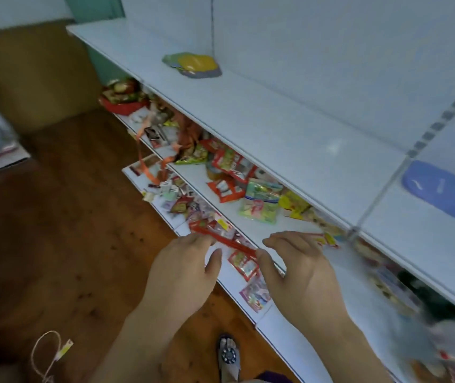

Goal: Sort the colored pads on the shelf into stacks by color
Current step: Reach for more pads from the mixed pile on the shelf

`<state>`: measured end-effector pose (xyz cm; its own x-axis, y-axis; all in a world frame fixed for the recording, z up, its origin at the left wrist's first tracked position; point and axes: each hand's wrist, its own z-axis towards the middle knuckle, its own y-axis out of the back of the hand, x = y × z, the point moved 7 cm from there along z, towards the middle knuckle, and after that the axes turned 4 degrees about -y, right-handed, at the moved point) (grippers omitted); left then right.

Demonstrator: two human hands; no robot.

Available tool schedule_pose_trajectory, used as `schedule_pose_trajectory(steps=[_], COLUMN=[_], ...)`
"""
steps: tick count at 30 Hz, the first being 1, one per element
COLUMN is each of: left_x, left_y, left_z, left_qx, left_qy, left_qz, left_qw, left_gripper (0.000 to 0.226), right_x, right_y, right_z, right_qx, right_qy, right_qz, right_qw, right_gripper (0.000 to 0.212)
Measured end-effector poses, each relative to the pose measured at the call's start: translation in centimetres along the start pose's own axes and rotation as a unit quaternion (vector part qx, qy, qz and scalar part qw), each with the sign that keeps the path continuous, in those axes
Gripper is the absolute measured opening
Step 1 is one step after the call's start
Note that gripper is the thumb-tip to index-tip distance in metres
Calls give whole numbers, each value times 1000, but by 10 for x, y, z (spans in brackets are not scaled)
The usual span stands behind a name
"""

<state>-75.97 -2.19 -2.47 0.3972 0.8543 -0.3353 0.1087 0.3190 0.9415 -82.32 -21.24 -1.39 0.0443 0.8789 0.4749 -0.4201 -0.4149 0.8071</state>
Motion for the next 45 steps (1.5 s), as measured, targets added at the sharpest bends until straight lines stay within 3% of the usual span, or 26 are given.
schedule_pose_trajectory(steps=[9,16,28,39,45], left_x=[85,168,301,315,303], left_y=[59,81,137,149,149], left_z=[88,153,312,466,549], left_qx=[-57,-83,-81,-78,-55], left_qy=[85,97,1,-112,-171], left_qz=[11,-21,-37,-70,-56], left_qw=[995,992,996,988,982], left_gripper=[38,30,32,25,35], right_x=[45,86,160,129,112], right_y=[-69,-125,-211,-256,-270], right_z=[135,224,342,448,510], right_qx=[-3,-4,-62,-108,-135], right_qy=[85,101,35,-92,-124], right_qz=[29,7,-38,-71,-59], right_qw=[996,995,997,987,981], right_gripper=[27,34,38,52,45])
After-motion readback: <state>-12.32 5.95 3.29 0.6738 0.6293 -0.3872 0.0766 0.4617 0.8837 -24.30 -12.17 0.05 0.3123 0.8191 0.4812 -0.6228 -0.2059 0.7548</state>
